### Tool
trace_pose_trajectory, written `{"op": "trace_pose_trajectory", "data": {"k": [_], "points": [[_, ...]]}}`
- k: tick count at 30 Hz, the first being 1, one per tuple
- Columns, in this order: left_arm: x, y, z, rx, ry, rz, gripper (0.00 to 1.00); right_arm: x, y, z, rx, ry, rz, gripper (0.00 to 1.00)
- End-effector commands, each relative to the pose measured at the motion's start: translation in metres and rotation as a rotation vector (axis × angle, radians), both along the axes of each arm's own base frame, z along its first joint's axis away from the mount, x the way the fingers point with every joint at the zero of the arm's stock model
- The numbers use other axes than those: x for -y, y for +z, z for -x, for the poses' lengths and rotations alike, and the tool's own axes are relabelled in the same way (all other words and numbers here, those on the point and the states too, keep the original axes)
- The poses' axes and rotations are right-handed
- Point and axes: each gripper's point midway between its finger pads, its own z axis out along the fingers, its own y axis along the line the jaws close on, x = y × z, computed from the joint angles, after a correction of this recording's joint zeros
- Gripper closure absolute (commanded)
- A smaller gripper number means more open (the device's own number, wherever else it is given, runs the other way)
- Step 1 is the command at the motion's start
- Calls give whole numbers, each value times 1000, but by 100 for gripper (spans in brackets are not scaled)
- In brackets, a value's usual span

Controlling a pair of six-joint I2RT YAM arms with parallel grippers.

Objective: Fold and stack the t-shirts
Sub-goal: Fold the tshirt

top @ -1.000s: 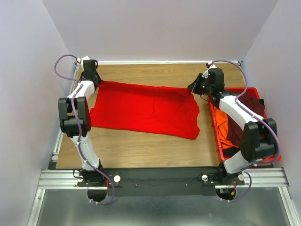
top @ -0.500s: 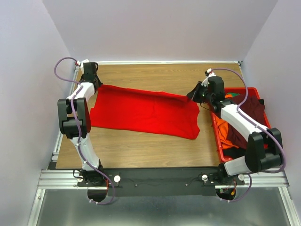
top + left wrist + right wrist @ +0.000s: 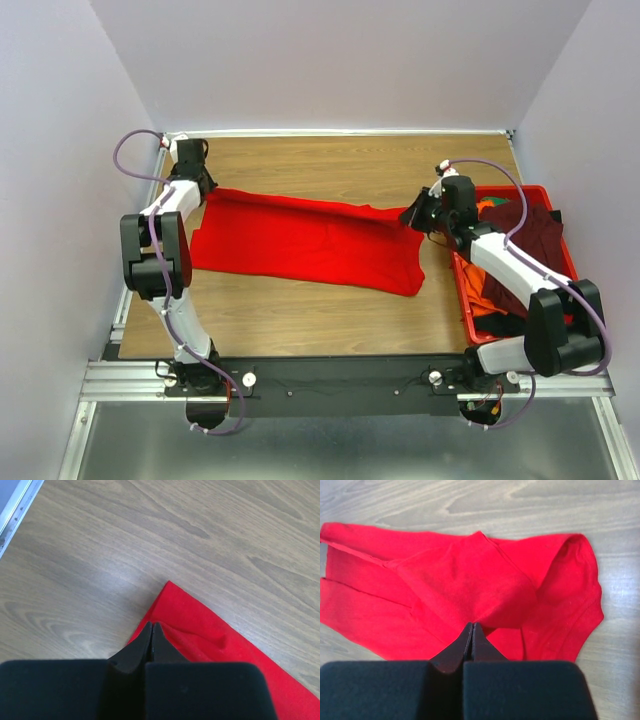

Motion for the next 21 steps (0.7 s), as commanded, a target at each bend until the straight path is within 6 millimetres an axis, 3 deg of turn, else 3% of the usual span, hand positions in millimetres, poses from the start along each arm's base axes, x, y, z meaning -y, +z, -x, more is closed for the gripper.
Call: {"op": "trace_pose_trajectory", "data": {"k": [1,21], "points": [[-8,11,8,18,47,-14,100,1,-3,7,-6,-10,2,100],[-12,4,27,2,98,-7,100,6,-26,29,-59,-12,8,100]]}}
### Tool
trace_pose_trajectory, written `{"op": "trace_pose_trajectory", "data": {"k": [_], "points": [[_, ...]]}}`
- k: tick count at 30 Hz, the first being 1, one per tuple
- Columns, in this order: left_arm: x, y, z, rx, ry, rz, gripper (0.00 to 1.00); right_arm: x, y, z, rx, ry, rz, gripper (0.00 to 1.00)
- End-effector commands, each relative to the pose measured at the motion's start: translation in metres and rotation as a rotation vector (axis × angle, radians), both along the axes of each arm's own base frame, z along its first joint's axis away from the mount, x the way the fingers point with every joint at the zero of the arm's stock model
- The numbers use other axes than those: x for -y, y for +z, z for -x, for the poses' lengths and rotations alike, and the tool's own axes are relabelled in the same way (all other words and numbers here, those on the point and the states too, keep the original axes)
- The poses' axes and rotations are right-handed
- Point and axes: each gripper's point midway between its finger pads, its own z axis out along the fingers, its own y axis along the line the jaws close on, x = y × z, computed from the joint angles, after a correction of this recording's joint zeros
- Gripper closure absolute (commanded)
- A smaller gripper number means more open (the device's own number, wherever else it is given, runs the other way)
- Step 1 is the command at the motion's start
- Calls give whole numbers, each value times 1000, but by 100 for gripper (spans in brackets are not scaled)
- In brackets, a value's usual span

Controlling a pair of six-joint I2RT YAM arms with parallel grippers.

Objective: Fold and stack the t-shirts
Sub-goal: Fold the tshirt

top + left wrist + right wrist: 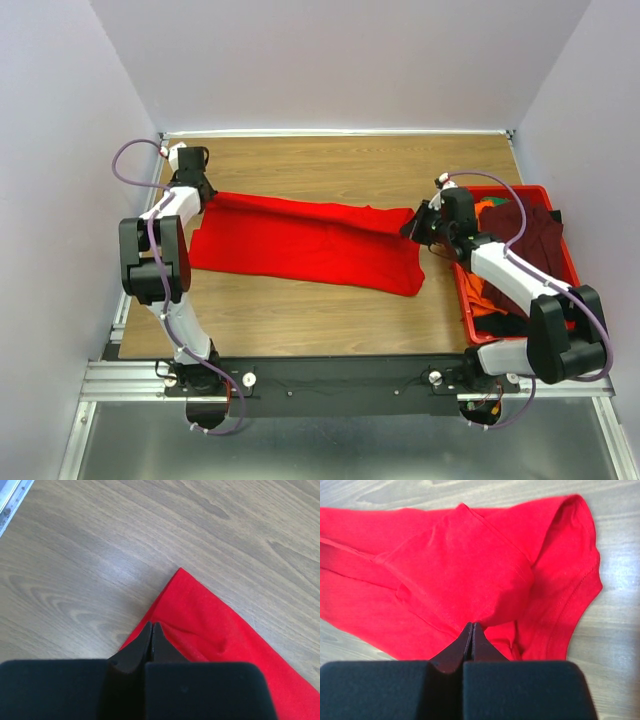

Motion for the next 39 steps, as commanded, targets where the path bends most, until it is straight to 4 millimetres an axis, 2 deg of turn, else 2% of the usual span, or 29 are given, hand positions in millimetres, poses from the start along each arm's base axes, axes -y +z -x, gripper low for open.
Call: {"op": "trace_pose_trajectory", "data": {"k": [1,6,7,8,10,11,12,13,16,18,19,22,23,24,26,27,29,31,32,34,39], "points": [[-11,18,6,36,58,-24,100,2,-2,7,-5,-11,0,100],[-12,14,13,28,76,-17,100,2,-11,12,-29,-11,-1,100],[-11,13,15,25,78,-15,96,2,-12,13,-33,-10,-3,99],[-11,13,16,28,89,-7,82,1,-13,14,-36,-7,-7,91],[-11,18,18,45,94,1,68,-1,-11,16,-34,4,-16,74],[-8,21,18,58,86,10,62,-1,-8,16,-26,8,-18,55],[-8,25,18,68,85,12,53,-1,-6,16,-19,8,-20,47],[-6,35,18,93,80,16,51,-1,0,15,-4,7,-24,41],[-1,55,18,145,59,43,49,-4,11,12,6,7,-39,33],[7,69,17,187,31,65,49,-6,15,9,12,12,-45,33],[15,69,17,192,-5,94,49,-6,18,4,18,8,-44,33],[33,73,10,207,-82,134,49,-6,10,-9,-6,-10,-24,33],[40,74,9,206,-105,137,49,-9,19,-19,12,-12,-27,33],[44,74,7,204,-114,137,49,-9,8,-26,-12,-24,-9,34],[51,69,0,194,-136,138,50,-14,7,-39,-10,-22,6,35],[55,65,-1,179,-146,140,51,-18,10,-53,1,-20,18,36],[58,53,-8,149,-158,152,51,-23,8,-66,12,-24,51,36],[63,43,-10,122,-171,169,53,-29,18,-86,46,-12,69,37],[66,39,-12,114,-182,180,53,-31,6,-92,27,-6,84,37],[68,36,-13,106,-190,185,53,-35,-3,-107,26,15,111,37],[76,41,-15,101,-230,190,55,-46,-31,-123,-2,77,144,39]]}}
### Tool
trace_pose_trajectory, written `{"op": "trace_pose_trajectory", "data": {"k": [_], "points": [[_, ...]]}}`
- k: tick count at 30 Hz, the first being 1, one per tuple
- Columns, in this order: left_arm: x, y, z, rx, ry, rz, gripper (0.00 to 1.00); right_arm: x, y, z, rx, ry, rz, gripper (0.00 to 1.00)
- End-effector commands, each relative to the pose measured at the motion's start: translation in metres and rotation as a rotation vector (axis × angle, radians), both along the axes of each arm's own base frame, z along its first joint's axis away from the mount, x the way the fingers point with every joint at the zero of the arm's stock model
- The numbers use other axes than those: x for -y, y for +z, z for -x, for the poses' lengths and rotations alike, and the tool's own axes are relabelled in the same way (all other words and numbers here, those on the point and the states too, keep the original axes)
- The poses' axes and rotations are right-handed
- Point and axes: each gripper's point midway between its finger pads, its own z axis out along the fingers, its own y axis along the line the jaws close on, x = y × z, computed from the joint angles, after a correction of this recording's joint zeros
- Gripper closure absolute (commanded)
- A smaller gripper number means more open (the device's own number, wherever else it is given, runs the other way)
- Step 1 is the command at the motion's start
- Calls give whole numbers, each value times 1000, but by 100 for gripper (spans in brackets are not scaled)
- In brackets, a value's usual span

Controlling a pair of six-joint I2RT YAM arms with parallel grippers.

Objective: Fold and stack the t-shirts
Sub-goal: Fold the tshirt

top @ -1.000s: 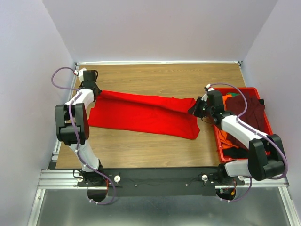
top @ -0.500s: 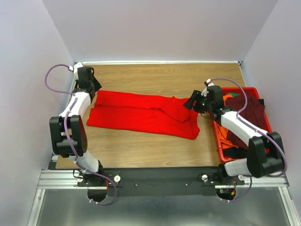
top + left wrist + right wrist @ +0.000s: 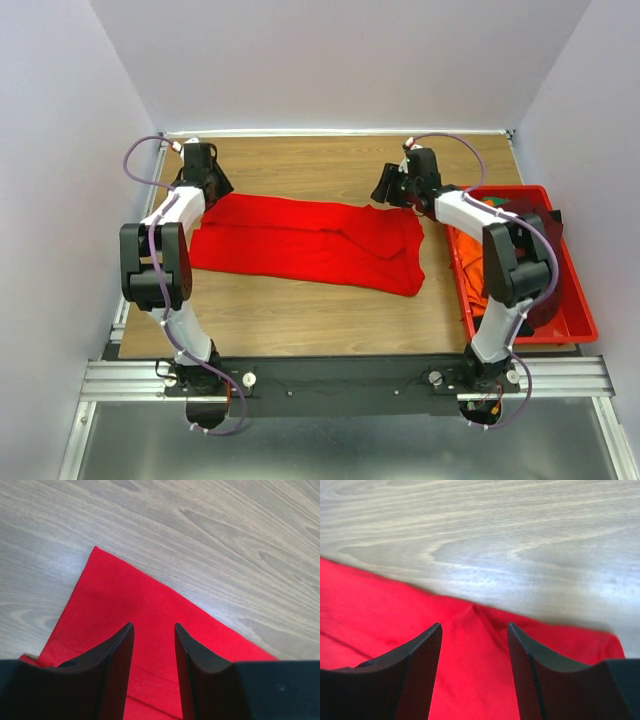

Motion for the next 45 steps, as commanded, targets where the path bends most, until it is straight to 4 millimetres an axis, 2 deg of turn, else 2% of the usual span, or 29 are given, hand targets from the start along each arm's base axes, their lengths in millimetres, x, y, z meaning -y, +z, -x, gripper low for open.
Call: {"op": "trace_pose_trajectory", "data": {"k": [1,2,3,6,7,10,13,17,20,23,30,33,39,44,45], "points": [[13,22,-9,38,-70,3,55,-7,-20,-13,-8,50,50,39],[19,25,-8,41,-84,2,55,-9,-23,-14,-12,59,51,39],[20,31,-6,52,-88,1,55,-12,-35,-14,-33,75,55,39],[29,42,-2,76,-130,31,55,-19,-42,-15,-39,92,63,41],[44,50,1,94,-165,36,55,-20,-43,-16,-38,93,67,41],[56,68,7,134,-213,53,55,-29,-49,-14,-43,110,78,41],[58,85,14,171,-237,42,55,-33,-54,-13,-53,118,79,43],[58,94,21,198,-247,28,55,-38,-59,-8,-63,122,82,45],[60,100,23,223,-263,31,55,-38,-62,-5,-72,127,84,52],[61,97,24,219,-273,33,55,-38,-63,-2,-78,125,86,61],[69,104,25,237,-309,55,55,-39,-56,3,-76,126,72,94],[70,106,26,242,-315,57,55,-41,-51,7,-74,134,57,100],[70,108,27,247,-319,57,55,-45,-35,18,-58,148,36,99],[70,107,27,245,-320,58,55,-52,-24,36,-46,163,33,100],[71,107,27,245,-321,59,55,-53,-16,37,-31,163,26,100]]}}
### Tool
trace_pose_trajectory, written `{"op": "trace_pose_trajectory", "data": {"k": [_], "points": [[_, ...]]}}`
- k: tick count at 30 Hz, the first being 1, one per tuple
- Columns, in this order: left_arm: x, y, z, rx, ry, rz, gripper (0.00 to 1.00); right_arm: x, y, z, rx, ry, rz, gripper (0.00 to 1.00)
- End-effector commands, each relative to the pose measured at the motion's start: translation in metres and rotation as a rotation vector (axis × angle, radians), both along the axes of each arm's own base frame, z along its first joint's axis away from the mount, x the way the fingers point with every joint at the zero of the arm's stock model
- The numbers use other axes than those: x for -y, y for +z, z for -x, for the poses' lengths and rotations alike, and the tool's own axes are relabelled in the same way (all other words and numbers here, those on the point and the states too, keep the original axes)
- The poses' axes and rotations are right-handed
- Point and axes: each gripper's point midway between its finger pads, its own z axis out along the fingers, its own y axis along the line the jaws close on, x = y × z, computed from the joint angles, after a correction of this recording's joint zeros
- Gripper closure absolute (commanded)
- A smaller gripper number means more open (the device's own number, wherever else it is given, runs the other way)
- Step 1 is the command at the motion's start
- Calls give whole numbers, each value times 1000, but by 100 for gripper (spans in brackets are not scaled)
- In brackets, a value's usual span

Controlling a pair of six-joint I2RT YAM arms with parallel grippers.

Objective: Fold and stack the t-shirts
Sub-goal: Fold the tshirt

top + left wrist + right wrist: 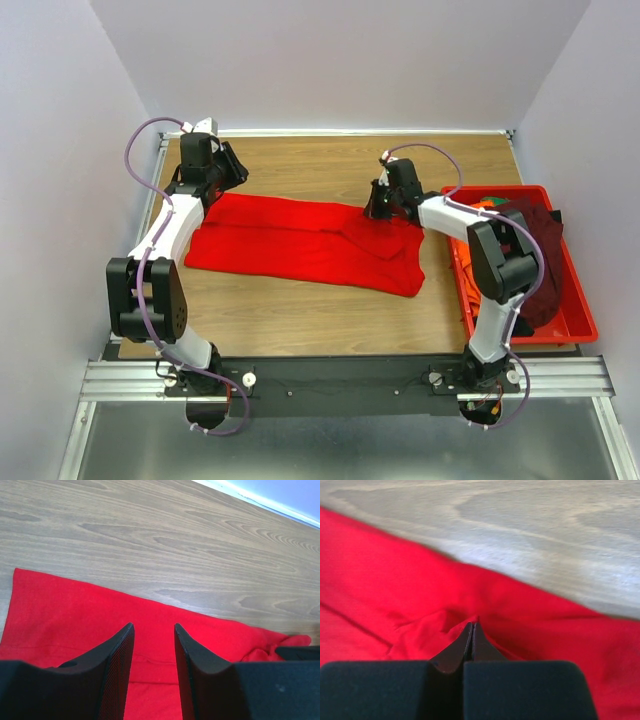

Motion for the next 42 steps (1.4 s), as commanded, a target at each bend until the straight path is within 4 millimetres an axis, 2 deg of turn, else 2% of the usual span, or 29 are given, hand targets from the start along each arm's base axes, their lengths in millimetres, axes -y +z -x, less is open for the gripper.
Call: {"op": "trace_pose_trajectory", "data": {"k": [1,19,26,34,42], "points": [[3,14,3,43,-26,2,55,-14,26,17,36,33,-35,100],[3,9,3,30,-29,-1,55,-75,26,95,21,133,-28,100],[3,5,3,21,-31,-1,55,-84,19,111,10,152,-16,100],[3,2,2,14,-31,-2,55,-81,8,126,-10,164,11,100],[3,-1,2,8,-29,-4,55,-80,6,131,-12,173,17,100]]}}
